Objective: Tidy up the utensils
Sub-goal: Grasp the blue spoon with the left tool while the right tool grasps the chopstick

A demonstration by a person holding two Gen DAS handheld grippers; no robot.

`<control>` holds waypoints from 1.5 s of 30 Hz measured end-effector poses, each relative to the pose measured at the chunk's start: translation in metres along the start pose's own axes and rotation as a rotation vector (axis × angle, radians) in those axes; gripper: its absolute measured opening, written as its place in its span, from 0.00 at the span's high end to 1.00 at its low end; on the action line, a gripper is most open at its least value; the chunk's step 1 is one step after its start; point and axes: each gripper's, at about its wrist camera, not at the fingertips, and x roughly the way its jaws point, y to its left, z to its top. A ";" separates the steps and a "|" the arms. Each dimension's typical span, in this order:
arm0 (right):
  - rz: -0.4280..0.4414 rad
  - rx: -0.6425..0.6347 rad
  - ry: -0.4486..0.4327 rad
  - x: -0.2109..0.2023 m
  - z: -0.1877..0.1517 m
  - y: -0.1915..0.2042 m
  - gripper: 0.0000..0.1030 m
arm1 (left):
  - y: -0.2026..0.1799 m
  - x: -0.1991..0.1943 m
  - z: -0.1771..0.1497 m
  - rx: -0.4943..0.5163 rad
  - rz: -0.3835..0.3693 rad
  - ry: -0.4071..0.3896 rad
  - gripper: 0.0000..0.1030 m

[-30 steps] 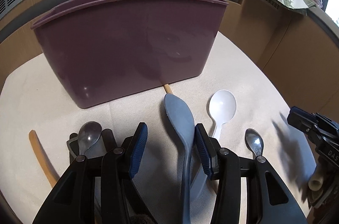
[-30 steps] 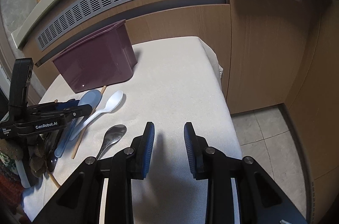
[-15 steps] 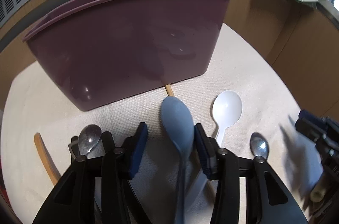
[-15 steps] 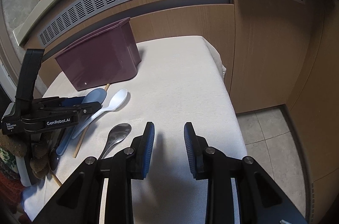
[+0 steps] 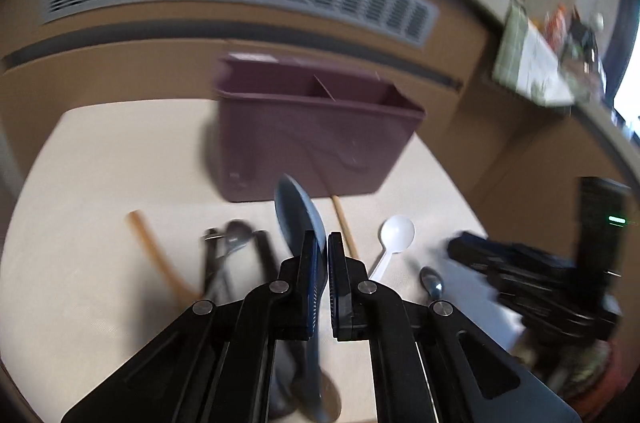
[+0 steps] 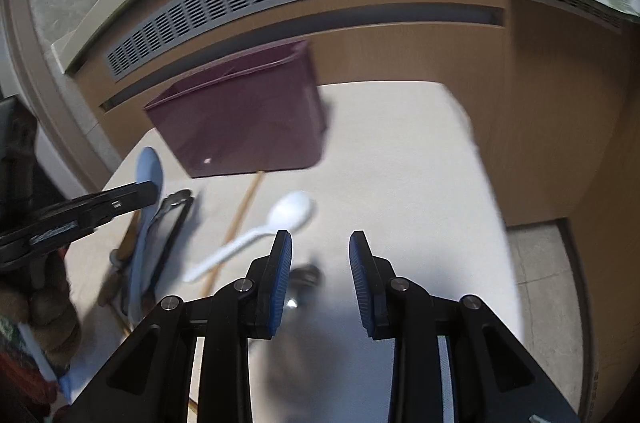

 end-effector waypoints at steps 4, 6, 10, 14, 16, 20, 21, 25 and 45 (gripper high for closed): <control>0.035 -0.036 0.067 0.043 0.025 0.032 0.73 | 0.018 -0.040 -0.005 -0.037 0.029 -0.106 0.95; 0.036 -0.042 0.094 0.064 0.035 0.046 0.74 | 0.025 -0.050 -0.007 -0.044 0.032 -0.134 0.95; -0.062 -0.101 0.139 0.098 0.045 0.072 0.78 | 0.036 -0.050 -0.013 -0.067 0.043 -0.127 0.95; -0.112 -0.144 0.160 0.115 0.045 0.082 0.87 | 0.051 -0.044 -0.022 -0.105 0.045 -0.096 0.93; -0.116 -0.191 0.164 0.111 0.040 0.086 0.92 | 0.055 -0.033 -0.025 -0.117 0.046 -0.059 0.93; -0.072 -0.214 0.178 0.090 0.021 0.080 0.93 | 0.060 -0.006 -0.032 -0.146 0.022 0.028 0.87; -0.062 -0.209 0.182 0.084 0.016 0.078 0.94 | 0.060 0.001 -0.032 -0.155 0.011 0.051 0.83; -0.027 -0.173 0.190 0.059 0.000 0.060 0.95 | 0.061 0.023 -0.029 -0.188 0.012 0.096 0.66; 0.070 -0.185 0.036 0.000 -0.021 0.043 0.95 | 0.018 0.036 -0.013 0.029 0.094 0.077 0.93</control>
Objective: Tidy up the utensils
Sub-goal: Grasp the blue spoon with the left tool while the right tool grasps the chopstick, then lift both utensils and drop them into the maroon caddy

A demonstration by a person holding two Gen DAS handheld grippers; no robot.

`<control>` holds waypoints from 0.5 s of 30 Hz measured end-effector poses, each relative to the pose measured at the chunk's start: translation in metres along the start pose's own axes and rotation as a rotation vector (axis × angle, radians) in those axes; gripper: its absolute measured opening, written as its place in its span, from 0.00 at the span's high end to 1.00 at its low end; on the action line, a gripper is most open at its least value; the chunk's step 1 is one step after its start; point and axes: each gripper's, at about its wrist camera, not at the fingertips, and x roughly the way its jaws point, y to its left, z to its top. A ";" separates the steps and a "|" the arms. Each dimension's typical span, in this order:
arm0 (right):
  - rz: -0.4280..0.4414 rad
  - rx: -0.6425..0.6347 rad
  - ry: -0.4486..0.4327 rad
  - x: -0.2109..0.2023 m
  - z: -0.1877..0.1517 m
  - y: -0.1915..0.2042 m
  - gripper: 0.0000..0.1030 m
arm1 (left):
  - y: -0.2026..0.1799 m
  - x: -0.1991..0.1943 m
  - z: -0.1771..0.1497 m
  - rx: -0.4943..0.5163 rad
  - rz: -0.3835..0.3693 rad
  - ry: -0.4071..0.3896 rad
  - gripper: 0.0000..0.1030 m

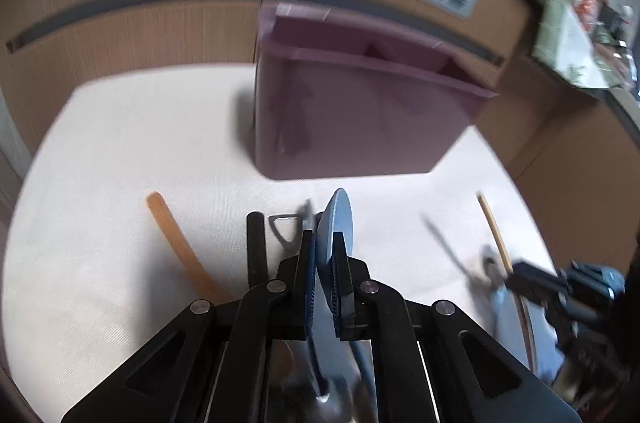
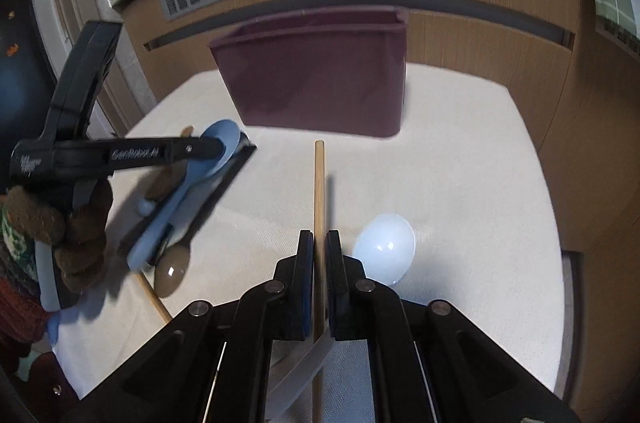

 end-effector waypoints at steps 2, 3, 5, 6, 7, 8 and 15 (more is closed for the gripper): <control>0.001 -0.001 -0.045 -0.009 0.005 0.001 0.95 | -0.006 -0.019 -0.001 0.012 -0.013 -0.055 0.93; 0.000 0.000 -0.074 -0.015 0.008 0.001 0.95 | -0.008 -0.029 0.000 0.013 -0.016 -0.084 0.93; -0.007 0.005 -0.115 -0.023 0.014 0.001 0.95 | -0.011 -0.048 0.005 0.011 -0.021 -0.139 0.93; -0.010 0.009 -0.127 -0.027 0.016 0.001 0.95 | -0.012 -0.055 0.008 0.011 -0.020 -0.162 0.93; -0.011 0.016 -0.142 -0.031 0.020 0.001 0.95 | -0.015 -0.064 0.012 0.014 -0.015 -0.193 0.94; -0.012 0.023 -0.158 -0.036 0.023 0.001 0.95 | -0.019 -0.079 0.021 0.023 -0.008 -0.250 0.93; -0.044 -0.005 -0.571 -0.120 0.119 0.011 0.95 | -0.046 -0.171 0.102 0.022 0.135 -0.871 0.93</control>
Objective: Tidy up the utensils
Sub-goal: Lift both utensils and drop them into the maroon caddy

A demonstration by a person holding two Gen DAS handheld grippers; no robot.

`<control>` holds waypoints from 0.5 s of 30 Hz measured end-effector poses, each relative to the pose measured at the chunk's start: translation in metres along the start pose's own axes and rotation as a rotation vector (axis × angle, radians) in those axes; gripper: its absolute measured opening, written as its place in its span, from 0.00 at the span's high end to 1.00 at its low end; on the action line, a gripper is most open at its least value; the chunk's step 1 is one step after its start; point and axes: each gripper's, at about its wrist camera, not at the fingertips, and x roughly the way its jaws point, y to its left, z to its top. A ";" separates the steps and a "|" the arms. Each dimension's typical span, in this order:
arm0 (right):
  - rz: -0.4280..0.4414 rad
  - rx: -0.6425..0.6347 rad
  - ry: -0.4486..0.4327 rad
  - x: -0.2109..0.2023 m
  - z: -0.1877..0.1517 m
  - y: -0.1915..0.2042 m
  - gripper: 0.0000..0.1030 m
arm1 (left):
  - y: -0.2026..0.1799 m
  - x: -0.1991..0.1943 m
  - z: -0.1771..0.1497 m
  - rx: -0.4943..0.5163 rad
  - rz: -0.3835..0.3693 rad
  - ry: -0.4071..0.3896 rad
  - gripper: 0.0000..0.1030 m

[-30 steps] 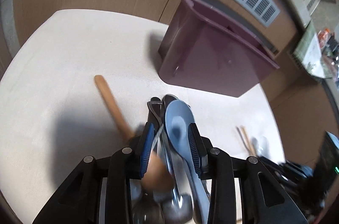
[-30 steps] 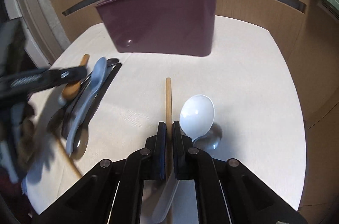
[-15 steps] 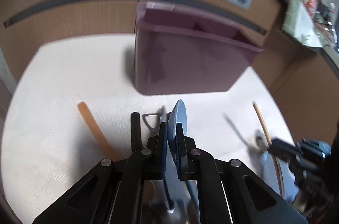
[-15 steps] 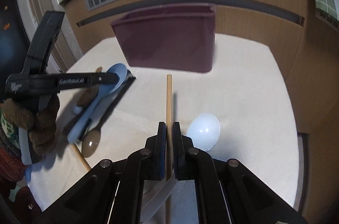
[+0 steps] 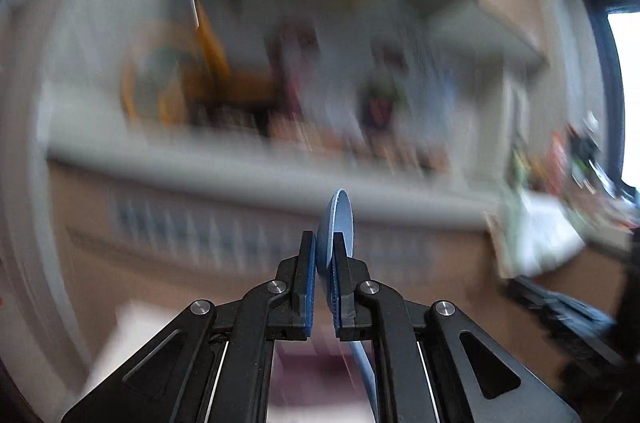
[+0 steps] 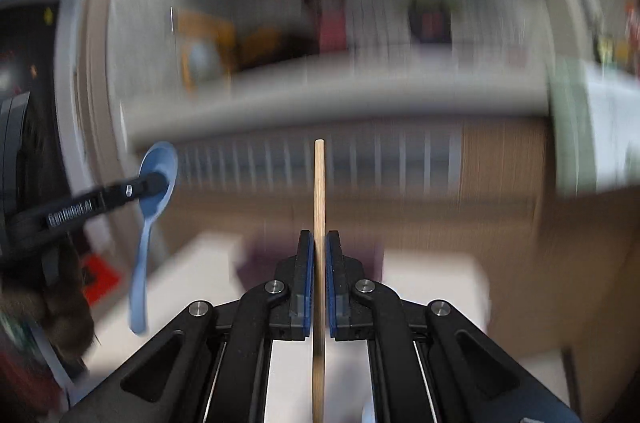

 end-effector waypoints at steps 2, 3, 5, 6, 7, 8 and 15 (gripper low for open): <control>-0.003 0.020 -0.156 0.000 0.035 -0.002 0.95 | -0.003 0.008 0.004 0.042 0.064 -0.133 0.93; -0.002 0.028 -0.198 0.003 0.043 -0.003 0.95 | -0.002 0.015 0.002 0.047 0.073 -0.141 0.93; -0.008 0.045 -0.246 0.019 0.051 -0.005 0.95 | 0.002 0.034 -0.008 0.050 0.078 -0.116 0.93; -0.009 0.052 -0.247 0.029 0.049 -0.006 0.95 | 0.004 0.047 -0.016 0.050 0.078 -0.091 0.93; 0.001 0.059 -0.239 0.040 0.046 -0.006 0.95 | 0.007 0.056 -0.023 0.050 0.078 -0.064 0.93; 0.016 0.063 -0.215 0.054 0.043 -0.006 0.95 | 0.012 0.071 -0.032 0.041 0.081 -0.025 0.93; 0.022 0.066 -0.101 0.120 0.015 -0.013 0.95 | 0.032 0.127 -0.074 -0.010 0.065 0.134 0.93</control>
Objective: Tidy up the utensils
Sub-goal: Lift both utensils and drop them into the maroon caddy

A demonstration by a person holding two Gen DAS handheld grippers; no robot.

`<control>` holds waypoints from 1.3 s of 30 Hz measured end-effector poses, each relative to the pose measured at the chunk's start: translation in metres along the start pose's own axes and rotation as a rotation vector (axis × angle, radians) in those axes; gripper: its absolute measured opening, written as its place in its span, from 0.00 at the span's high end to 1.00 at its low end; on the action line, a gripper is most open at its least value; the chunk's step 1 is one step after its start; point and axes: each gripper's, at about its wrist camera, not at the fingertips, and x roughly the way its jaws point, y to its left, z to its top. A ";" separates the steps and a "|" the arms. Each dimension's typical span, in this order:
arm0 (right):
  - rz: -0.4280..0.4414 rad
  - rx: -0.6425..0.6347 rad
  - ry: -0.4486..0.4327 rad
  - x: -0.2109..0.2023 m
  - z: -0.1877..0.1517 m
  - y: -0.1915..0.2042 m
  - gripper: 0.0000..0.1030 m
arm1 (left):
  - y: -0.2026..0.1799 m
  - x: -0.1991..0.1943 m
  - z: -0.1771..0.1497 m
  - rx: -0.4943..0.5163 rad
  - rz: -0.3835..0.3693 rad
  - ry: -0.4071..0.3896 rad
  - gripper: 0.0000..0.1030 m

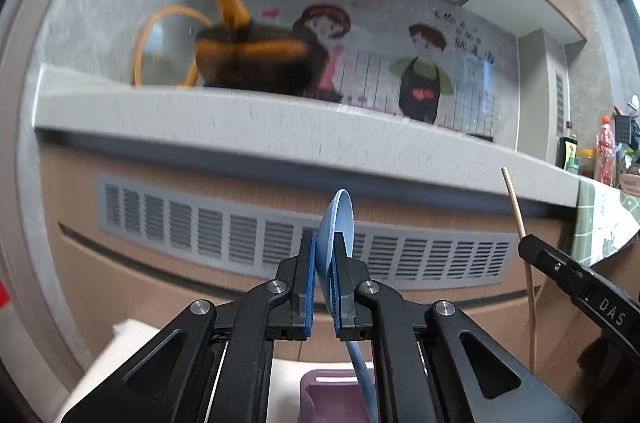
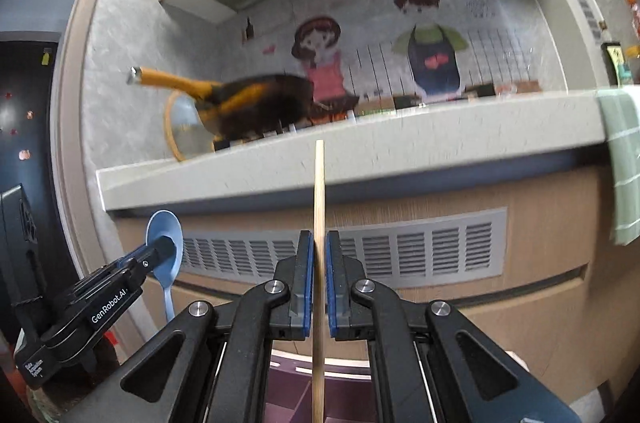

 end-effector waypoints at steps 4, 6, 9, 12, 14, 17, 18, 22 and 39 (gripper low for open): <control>-0.009 0.007 0.036 0.021 -0.013 -0.006 0.95 | 0.000 0.021 -0.013 -0.013 0.010 0.027 0.93; -0.017 0.007 0.052 0.032 -0.019 -0.007 0.95 | -0.001 0.025 -0.016 -0.023 0.005 0.037 0.93; -0.031 0.003 0.068 0.043 -0.028 -0.006 0.95 | -0.004 0.028 -0.024 -0.013 0.006 0.036 0.93; -0.050 -0.009 0.072 0.046 -0.038 -0.007 0.95 | -0.007 0.032 -0.030 0.011 0.008 0.051 0.93; -0.053 -0.003 0.086 0.049 -0.043 -0.010 0.95 | -0.009 0.036 -0.036 0.019 0.012 0.072 0.93; -0.055 0.014 0.119 0.051 -0.049 -0.016 0.95 | -0.010 0.038 -0.040 0.019 0.004 0.105 0.93; -0.055 0.022 0.135 0.050 -0.051 -0.018 0.95 | -0.010 0.037 -0.043 0.024 0.000 0.123 0.93; -0.050 0.021 0.169 0.035 -0.058 -0.021 0.95 | -0.006 0.025 -0.055 0.028 -0.030 0.188 0.93; -0.078 0.006 0.408 -0.028 -0.094 -0.027 0.76 | 0.030 -0.048 -0.043 -0.149 -0.225 0.321 0.73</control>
